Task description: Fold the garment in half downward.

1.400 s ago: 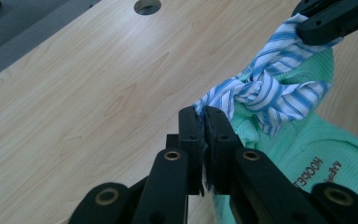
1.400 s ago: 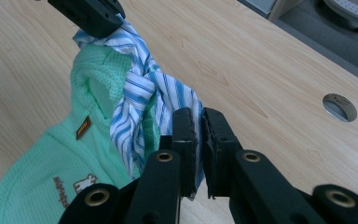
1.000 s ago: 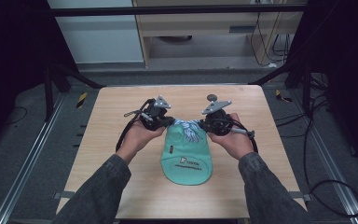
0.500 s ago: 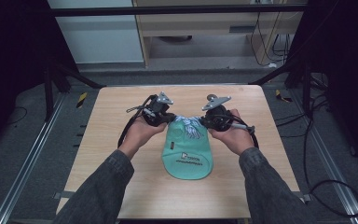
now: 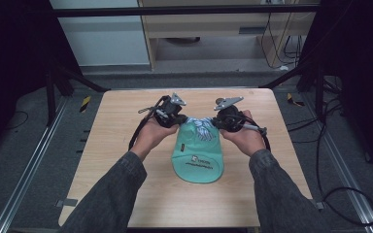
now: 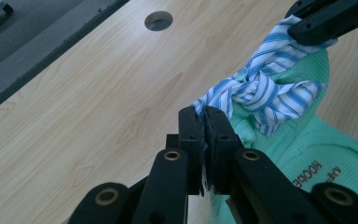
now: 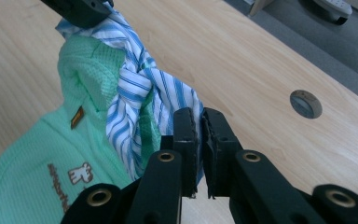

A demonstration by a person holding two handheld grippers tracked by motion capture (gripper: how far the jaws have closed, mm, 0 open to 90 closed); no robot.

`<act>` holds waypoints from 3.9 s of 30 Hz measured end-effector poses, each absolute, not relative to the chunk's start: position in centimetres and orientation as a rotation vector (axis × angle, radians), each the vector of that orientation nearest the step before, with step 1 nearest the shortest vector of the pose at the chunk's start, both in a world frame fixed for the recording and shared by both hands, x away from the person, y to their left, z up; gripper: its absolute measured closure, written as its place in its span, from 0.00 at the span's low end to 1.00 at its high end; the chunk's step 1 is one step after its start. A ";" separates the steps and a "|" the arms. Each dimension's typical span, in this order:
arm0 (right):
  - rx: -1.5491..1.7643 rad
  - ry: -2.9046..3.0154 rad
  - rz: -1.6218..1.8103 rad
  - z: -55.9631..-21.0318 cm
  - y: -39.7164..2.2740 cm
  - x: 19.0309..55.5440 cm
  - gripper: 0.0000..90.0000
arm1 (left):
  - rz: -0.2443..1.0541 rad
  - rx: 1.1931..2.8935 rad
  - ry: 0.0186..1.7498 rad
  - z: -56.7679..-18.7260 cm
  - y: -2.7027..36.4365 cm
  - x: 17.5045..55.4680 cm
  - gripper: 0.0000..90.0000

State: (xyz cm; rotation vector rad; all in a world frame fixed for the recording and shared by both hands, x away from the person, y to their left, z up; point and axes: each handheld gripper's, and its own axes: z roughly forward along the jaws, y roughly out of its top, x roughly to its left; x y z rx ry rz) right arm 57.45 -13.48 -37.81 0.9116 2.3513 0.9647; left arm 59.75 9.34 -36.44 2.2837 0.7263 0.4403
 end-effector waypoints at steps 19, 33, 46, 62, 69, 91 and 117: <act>0.847 2.359 0.980 -39.7 -13.5 54.9 0.94 | 0.481 2.300 0.670 -38.3 9.7 56.5 0.96; 0.718 2.386 0.962 -41.3 -13.0 51.0 0.94 | 0.425 2.300 0.658 -40.0 10.6 53.1 0.96; 0.706 2.422 0.955 -43.5 -13.1 48.3 0.93 | 0.373 2.271 0.661 -42.5 10.9 50.5 0.96; 0.723 2.483 0.957 -45.7 -13.1 46.5 0.91 | 0.306 2.273 0.663 -45.0 11.6 49.0 0.95; 0.708 2.497 0.944 -45.9 -13.2 45.6 0.85 | 0.319 2.272 0.651 -45.6 12.0 47.9 0.87; 0.730 2.517 0.973 -46.2 -13.0 44.8 0.72 | 0.337 2.265 0.625 -46.9 12.1 47.2 0.74; 0.607 2.601 0.885 -48.3 -12.8 43.4 0.97 | 0.316 2.325 0.552 -49.0 12.9 45.4 0.94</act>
